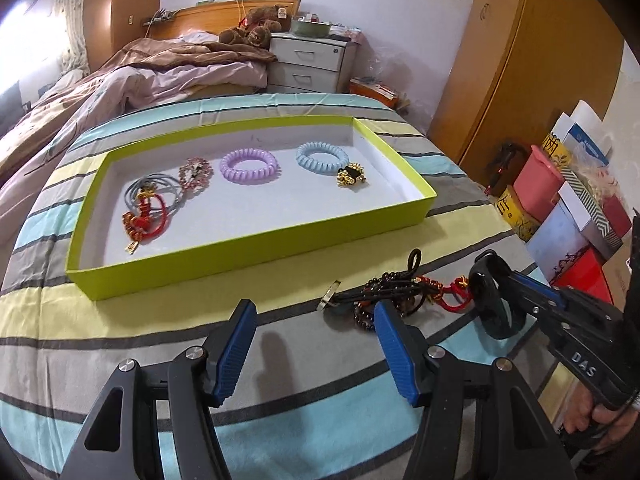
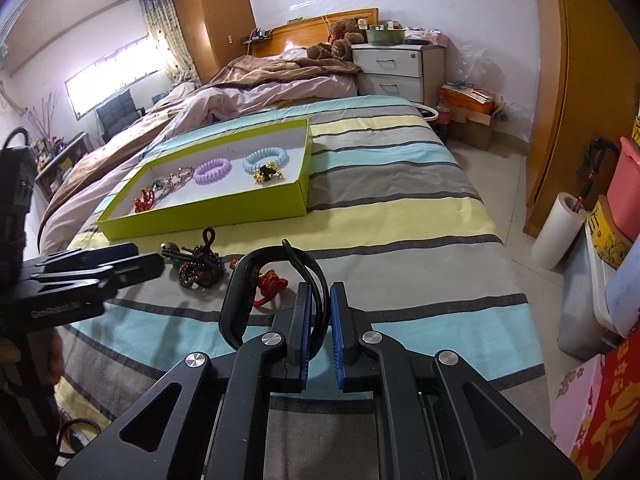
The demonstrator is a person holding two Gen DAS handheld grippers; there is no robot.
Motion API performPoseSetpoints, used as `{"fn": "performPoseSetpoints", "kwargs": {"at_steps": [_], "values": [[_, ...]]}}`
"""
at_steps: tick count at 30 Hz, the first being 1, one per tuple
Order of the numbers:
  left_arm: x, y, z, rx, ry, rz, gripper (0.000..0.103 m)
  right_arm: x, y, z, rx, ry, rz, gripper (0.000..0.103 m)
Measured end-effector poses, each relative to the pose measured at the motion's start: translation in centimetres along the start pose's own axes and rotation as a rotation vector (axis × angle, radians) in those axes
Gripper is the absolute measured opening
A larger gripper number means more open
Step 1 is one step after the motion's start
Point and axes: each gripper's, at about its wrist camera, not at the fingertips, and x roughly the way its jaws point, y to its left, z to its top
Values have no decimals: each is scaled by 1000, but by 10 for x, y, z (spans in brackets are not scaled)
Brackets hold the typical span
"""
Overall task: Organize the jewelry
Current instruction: 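Close the left tool on the black cord with teal bead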
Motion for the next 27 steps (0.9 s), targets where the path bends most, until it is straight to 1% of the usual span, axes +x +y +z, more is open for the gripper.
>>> {"fn": "performPoseSetpoints", "kwargs": {"at_steps": [4,5,11,15,18,21,27], "values": [[9,-4,1,15,9,28,61,-2,-1,1,2,-7,7,9],[12,-4,2,13,19,25,61,-2,-2,1,5,-7,10,9],[18,-1,4,-4,14,12,61,-1,-4,2,12,-9,18,9],[19,0,7,-19,1,7,56,-1,-5,2,14,-10,21,10],[21,-3,9,-2,-10,11,52,-1,-4,2,15,-7,26,9],[24,-5,12,-9,-7,-4,50,0,-4,2,16,-7,27,10],[31,-6,18,-35,11,-34,49,1,-4,2,21,-4,31,10]]}}
